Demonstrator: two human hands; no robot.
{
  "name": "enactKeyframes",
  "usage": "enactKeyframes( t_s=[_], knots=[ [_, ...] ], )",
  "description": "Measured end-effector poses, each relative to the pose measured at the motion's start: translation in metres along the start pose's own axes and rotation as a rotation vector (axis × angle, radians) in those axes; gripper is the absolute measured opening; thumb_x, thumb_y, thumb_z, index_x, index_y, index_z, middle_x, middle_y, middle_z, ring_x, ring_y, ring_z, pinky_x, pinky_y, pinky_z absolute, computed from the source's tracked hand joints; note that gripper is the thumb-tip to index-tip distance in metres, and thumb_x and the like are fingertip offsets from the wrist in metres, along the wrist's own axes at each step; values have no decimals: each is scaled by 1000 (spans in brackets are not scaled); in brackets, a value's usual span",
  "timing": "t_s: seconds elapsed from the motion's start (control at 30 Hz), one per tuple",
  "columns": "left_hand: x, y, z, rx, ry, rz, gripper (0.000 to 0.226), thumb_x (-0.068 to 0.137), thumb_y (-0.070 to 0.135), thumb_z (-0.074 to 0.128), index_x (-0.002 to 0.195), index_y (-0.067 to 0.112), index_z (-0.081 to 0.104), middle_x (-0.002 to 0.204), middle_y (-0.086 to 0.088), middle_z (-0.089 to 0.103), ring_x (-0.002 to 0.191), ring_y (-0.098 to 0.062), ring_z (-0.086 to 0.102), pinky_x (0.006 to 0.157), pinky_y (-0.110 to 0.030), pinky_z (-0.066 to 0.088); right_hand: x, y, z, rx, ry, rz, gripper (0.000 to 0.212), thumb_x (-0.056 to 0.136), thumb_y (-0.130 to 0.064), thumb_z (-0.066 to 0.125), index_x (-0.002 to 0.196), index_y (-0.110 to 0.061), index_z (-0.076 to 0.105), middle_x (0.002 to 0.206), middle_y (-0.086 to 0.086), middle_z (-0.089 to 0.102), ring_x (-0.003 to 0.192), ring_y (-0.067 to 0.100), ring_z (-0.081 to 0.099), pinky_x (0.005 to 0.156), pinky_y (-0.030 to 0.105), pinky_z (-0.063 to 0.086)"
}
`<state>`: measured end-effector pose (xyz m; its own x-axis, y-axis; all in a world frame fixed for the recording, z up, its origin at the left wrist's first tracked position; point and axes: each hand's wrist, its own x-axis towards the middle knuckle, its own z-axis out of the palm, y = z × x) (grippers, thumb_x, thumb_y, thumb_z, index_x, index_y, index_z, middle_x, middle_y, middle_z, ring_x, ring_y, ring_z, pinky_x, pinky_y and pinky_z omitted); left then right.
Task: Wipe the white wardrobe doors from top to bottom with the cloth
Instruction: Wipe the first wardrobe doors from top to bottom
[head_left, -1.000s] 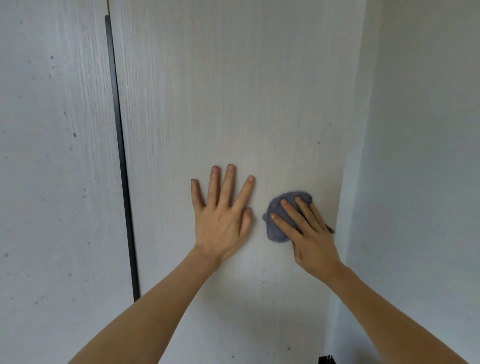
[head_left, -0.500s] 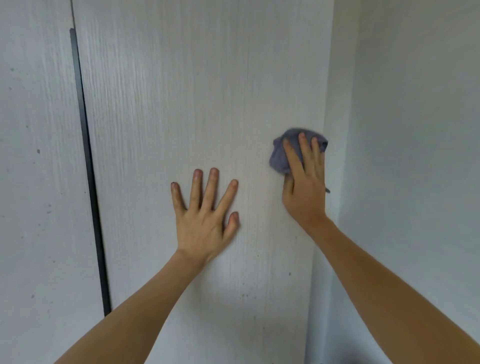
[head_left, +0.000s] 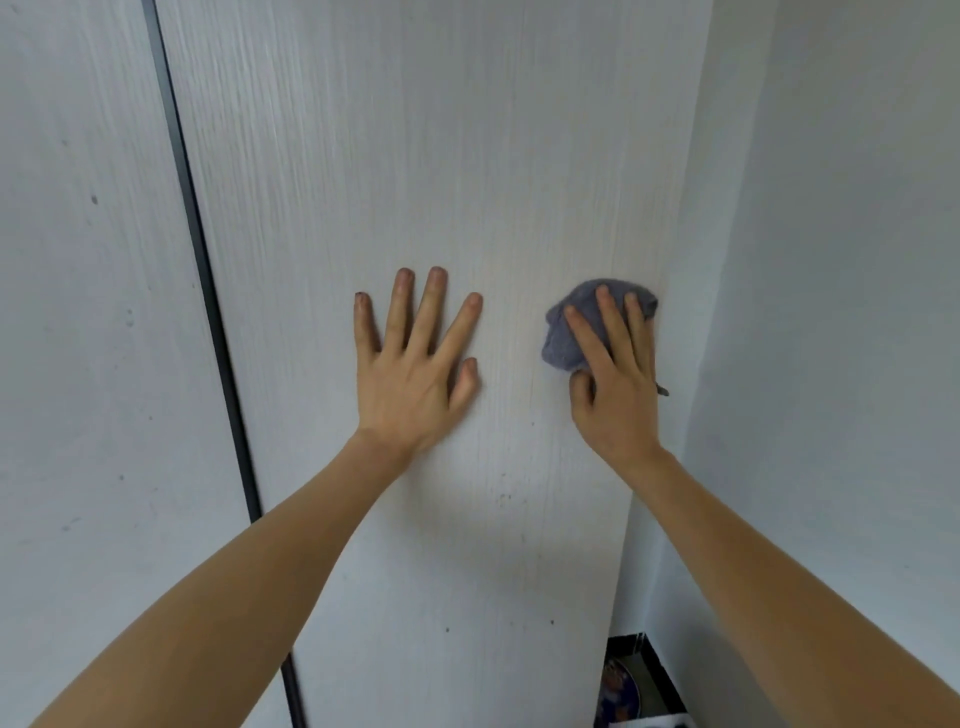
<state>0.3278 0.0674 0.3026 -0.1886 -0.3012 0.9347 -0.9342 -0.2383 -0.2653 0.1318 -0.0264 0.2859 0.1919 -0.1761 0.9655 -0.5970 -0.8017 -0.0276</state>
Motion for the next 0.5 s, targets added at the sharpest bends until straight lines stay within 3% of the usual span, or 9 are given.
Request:
enactKeyframes(
  t_s=[0.07,0.2,0.27,0.4,0.5],
  knots=[
    [-22,-6,0,4,-20,12,56,92,39,38,145,21,31,151,-16,28,140,-37,17,111,-59,7,-15,-11,10,9,25,20,61,86,-7,38,144,-24,26,149,13,28,141,34,14,112,58,18],
    [-58,-22,-3,25,-58,13,57,92,38,40,145,22,29,152,-13,23,140,-37,17,111,-59,9,-90,-32,37,-95,-110,-243,67,88,-12,41,148,-31,18,154,4,20,145,28,7,115,52,14],
    [-75,-32,-6,50,-88,13,57,92,37,41,145,22,29,151,-13,24,140,-37,19,111,-60,10,-106,-38,43,-124,-145,-301,64,87,-13,42,147,-30,24,151,4,26,145,26,7,116,49,12],
    [-96,-46,-14,67,-139,44,56,92,37,42,145,22,30,150,-15,28,139,-37,22,111,-58,10,-70,-49,40,-97,-119,-338,55,84,-13,43,138,-23,38,145,7,38,137,32,25,116,46,10],
    [-95,-50,-20,63,-174,59,55,92,38,41,144,23,31,151,-14,28,140,-36,21,112,-56,7,-18,-63,38,-40,-15,-196,54,83,-11,44,136,-19,41,144,13,40,136,34,23,116,44,6]
  ],
)
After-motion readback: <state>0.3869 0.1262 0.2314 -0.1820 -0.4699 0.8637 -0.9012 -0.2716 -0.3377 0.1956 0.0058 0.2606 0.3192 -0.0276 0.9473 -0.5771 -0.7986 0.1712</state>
